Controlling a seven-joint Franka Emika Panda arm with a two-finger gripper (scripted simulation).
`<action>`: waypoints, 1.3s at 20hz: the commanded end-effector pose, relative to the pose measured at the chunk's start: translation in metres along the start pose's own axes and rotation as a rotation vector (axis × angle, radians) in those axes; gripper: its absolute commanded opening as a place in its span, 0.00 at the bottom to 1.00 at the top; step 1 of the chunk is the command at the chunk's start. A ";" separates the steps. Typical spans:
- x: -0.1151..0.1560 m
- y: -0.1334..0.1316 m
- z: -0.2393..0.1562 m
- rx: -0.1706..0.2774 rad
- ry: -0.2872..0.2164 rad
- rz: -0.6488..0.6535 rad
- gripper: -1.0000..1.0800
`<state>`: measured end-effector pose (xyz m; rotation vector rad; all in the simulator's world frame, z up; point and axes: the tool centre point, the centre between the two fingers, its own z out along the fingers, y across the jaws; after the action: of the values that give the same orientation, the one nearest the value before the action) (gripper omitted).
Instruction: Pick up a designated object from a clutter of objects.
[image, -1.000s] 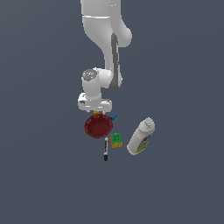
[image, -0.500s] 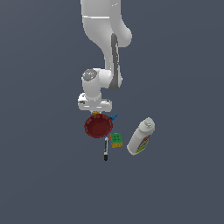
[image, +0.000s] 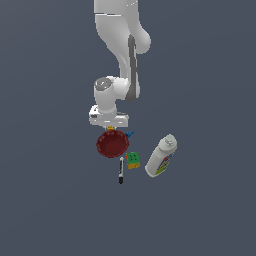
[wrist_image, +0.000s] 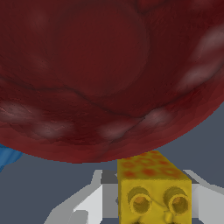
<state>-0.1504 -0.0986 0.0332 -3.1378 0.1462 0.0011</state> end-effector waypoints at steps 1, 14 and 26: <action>0.004 -0.003 -0.008 0.000 0.001 0.000 0.00; 0.046 -0.034 -0.088 -0.003 0.000 0.001 0.00; 0.097 -0.072 -0.186 -0.004 0.000 0.001 0.00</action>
<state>-0.0541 -0.0402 0.2062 -3.1419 0.1478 0.0000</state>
